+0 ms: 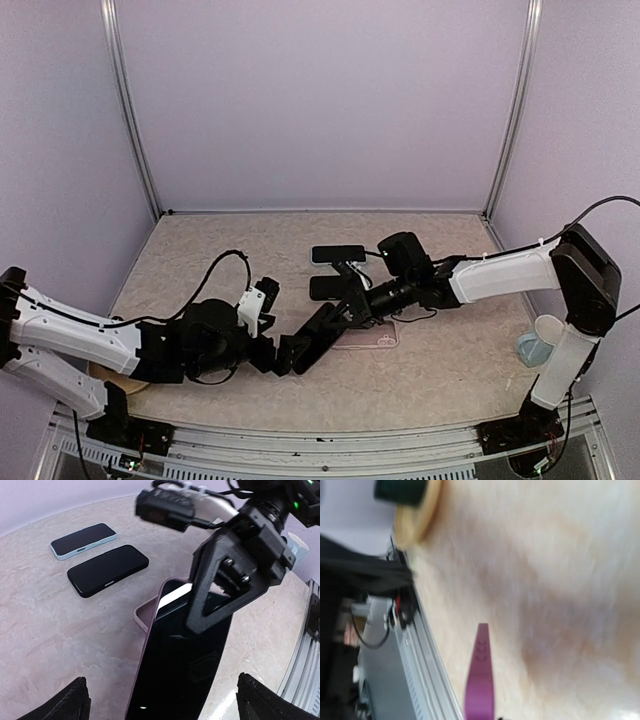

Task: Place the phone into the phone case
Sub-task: Pass from the right arm to the left

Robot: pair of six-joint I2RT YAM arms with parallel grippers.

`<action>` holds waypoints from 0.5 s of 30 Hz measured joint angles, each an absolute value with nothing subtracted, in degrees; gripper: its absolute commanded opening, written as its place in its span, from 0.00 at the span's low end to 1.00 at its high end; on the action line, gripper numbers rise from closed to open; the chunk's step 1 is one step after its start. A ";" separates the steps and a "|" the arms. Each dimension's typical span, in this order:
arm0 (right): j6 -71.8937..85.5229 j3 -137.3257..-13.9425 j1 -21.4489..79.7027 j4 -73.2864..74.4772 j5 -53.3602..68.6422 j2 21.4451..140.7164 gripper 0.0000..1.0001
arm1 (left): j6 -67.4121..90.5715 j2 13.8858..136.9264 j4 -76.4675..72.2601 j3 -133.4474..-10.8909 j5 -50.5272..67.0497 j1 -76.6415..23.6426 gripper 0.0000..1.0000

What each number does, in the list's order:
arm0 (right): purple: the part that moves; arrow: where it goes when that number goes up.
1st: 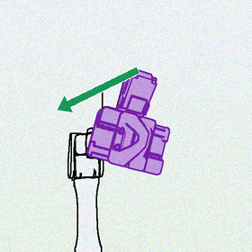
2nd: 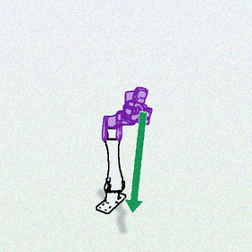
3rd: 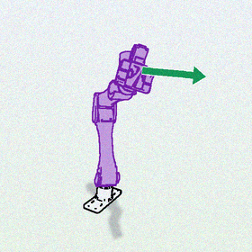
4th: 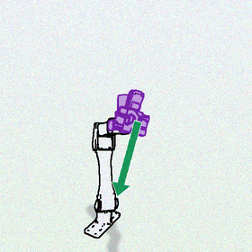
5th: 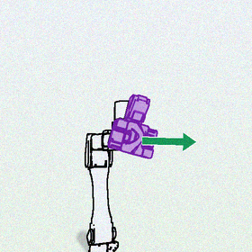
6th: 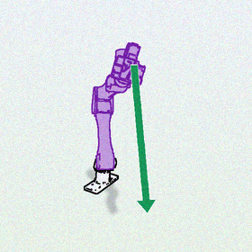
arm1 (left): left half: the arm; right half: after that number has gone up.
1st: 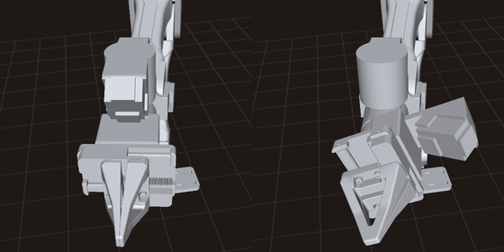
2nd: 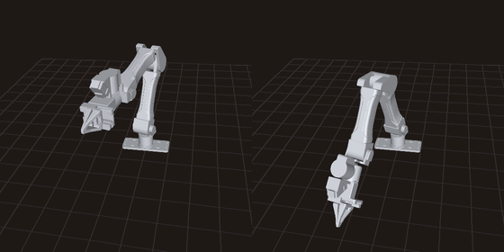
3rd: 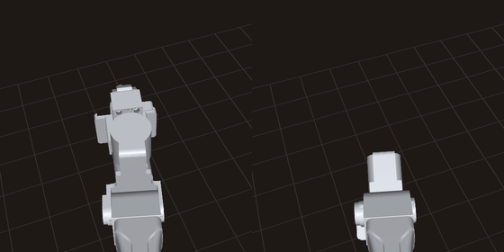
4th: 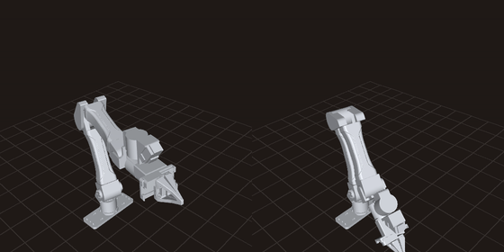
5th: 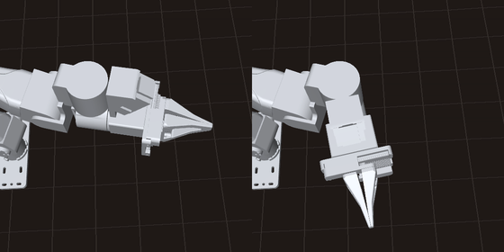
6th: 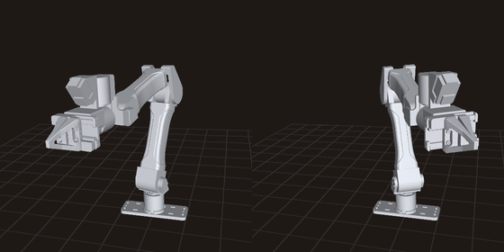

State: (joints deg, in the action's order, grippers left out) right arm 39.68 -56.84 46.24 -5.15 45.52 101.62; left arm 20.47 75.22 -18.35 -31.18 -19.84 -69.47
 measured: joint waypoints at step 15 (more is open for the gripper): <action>40.10 -46.15 43.40 -20.25 38.52 85.30 0.00 | 35.94 69.73 -32.45 -23.46 -1.37 -58.41 0.99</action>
State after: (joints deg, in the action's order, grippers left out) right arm 40.10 -46.15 43.40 -20.25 38.52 85.30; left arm 35.94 69.73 -32.45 -23.46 -1.37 -58.41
